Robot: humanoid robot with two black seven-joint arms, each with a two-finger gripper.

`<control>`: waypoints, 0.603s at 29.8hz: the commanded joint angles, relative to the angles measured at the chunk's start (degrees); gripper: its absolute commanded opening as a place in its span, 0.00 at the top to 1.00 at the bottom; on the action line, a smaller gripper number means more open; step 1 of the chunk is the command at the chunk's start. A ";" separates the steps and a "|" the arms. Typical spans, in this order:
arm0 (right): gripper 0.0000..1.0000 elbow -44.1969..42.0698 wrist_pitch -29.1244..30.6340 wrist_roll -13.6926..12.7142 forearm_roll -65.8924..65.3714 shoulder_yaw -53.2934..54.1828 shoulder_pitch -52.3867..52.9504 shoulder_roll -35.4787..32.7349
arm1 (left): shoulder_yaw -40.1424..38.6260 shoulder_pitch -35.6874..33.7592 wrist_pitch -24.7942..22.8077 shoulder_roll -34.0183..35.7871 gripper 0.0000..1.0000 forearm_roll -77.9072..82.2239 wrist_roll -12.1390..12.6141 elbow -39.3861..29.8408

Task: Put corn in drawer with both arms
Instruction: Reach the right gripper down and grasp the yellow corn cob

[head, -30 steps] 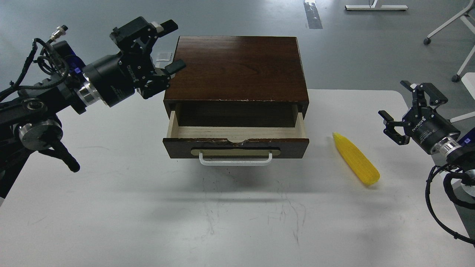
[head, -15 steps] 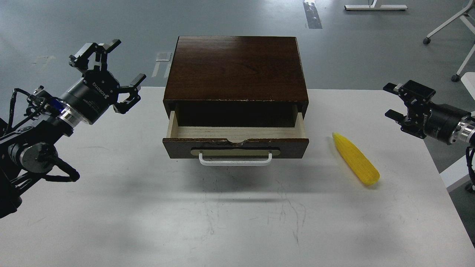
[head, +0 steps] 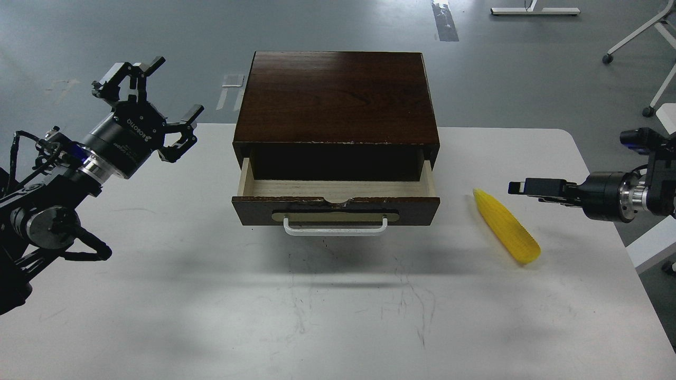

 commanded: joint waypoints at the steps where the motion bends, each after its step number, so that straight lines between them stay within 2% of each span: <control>1: 0.00 -0.62 -1.67 -0.01 -1.15 -6.32 2.85 1.58 | -0.09 0.00 -0.51 -0.01 0.02 0.14 0.01 -0.06; 11: 0.04 -4.66 -5.01 -0.01 -2.03 -11.07 3.21 5.71 | -0.09 0.00 -1.13 -0.01 0.02 0.32 0.01 -0.24; 15: 0.08 -4.93 -5.98 -0.01 -2.03 -13.54 3.21 6.07 | -0.09 0.00 -1.13 -0.01 0.02 0.32 0.01 -0.33; 17: 0.12 -4.93 -5.98 -0.01 -2.03 -14.06 3.12 6.07 | -0.09 0.00 -1.13 -0.09 0.02 0.32 0.01 -0.33; 18: 0.17 -4.93 -5.98 -0.01 -2.03 -14.41 2.95 6.07 | -0.09 0.00 -1.13 -0.01 0.02 0.40 0.01 -0.41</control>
